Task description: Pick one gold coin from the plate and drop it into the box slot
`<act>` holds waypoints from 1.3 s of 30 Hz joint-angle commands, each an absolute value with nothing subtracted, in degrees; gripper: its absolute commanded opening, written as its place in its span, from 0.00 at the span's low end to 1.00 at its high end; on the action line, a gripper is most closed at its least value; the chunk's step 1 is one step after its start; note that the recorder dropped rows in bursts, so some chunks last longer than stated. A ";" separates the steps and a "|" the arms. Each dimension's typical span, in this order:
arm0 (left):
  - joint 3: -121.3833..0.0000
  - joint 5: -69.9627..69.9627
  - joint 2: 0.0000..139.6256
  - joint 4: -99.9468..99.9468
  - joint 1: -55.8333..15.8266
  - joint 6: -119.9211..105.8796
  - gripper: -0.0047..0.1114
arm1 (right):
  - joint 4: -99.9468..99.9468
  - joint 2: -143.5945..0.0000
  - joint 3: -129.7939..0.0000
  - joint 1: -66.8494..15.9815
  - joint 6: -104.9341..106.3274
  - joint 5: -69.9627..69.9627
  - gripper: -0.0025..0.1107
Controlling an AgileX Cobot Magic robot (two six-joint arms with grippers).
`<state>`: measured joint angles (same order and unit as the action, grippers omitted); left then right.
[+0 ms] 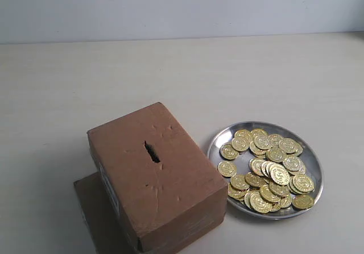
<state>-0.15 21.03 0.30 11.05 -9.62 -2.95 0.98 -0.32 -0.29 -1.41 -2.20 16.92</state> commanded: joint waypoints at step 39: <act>-7.12 14.05 0.00 36.72 -9.83 -4.29 0.04 | -11.96 -2.57 -18.23 -7.04 -33.31 19.78 0.02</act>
